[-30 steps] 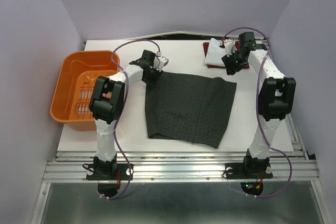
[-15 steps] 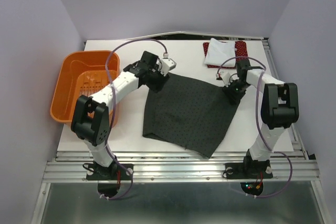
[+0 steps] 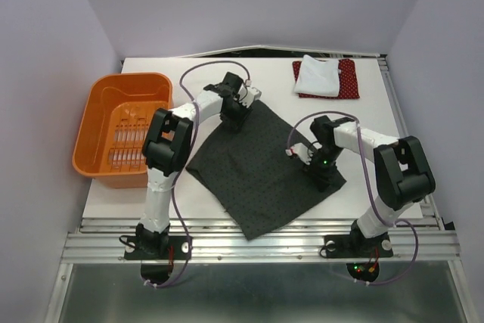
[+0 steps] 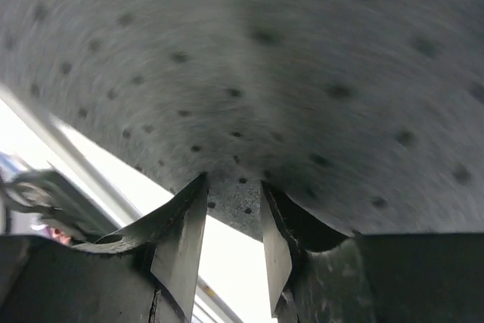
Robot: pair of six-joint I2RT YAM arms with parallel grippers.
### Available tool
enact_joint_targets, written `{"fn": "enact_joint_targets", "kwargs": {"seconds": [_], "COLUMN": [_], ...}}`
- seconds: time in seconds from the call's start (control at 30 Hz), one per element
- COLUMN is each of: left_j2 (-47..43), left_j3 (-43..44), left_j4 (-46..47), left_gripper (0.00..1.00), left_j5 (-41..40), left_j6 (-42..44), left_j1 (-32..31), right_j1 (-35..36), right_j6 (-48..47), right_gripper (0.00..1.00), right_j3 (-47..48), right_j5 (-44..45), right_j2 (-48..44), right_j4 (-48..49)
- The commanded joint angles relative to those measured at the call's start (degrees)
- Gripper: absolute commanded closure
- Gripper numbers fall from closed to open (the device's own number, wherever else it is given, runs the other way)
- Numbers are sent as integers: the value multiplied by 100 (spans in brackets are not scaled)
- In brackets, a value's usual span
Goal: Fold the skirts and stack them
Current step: Flatten the skirt out, then fold the skirt
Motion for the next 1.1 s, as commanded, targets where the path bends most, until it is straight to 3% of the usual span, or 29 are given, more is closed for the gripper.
{"fn": "enact_joint_targets", "kwargs": {"seconds": [0.0, 0.07, 0.1, 0.17, 0.23, 0.3, 0.37, 0.47, 0.5, 0.57, 0.7, 0.77, 0.87, 0.97, 1.07], "left_j2": [1289, 1810, 2317, 2664, 2648, 2246, 679, -697, -1528, -2305, -4456, -4944, -5253, -5543, -5473], "left_j3": [1661, 2613, 3619, 4452, 4823, 4537, 3414, 1744, 991, 241, -1754, -2757, -3575, -4192, -4386], "left_j4": [-418, -682, -1023, -1228, -1151, -922, -352, 115, 159, 81, 81, 29, -201, -69, -95], "left_gripper": [57, 57, 56, 54, 46, 42, 35, 30, 29, 29, 29, 28, 29, 29, 32], "left_j5": [-350, -472, -455, -499, -491, -421, -141, 237, 248, 196, -225, -446, -70, 2, 28], "left_j6": [113, 131, 209, 254, 359, 473, 570, 754, 868, 1027, 1300, 1283, 1046, 1221, 1370], "left_j1": [129, 217, 269, 296, 358, 375, 402, 375, 340, 183, -475, -906, -908, -925, -1065], "right_j1": [497, 550, 637, 638, 638, 638, 638, 638, 638, 638, 638, 638, 638, 638, 638], "right_j6": [594, 806, 1077, 1325, 1518, 1598, 1494, 775, 198, -411, -1757, -2057, -1445, -486, -589], "right_gripper": [59, 57, 52, 46, 40, 32, 28, 27, 28, 30, 34, 34, 31, 34, 37], "right_j3": [100, 232, 390, 592, 979, 1207, 1445, 1376, 1141, 719, -529, -1013, -1472, -789, -181], "right_j5": [-753, -1193, -1438, -1562, -1844, -2089, -2108, -1671, -1164, -443, 63, 124, 159, 133, -296], "right_j2": [18, 185, 238, 230, 151, -217, -821, -1465, -1893, -2361, -3504, -4005, -3781, -2712, -2259], "right_j4": [-168, -89, 42, 156, 253, 297, 315, 333, 333, 551, 965, 1500, 2237, 2232, 1802]}}
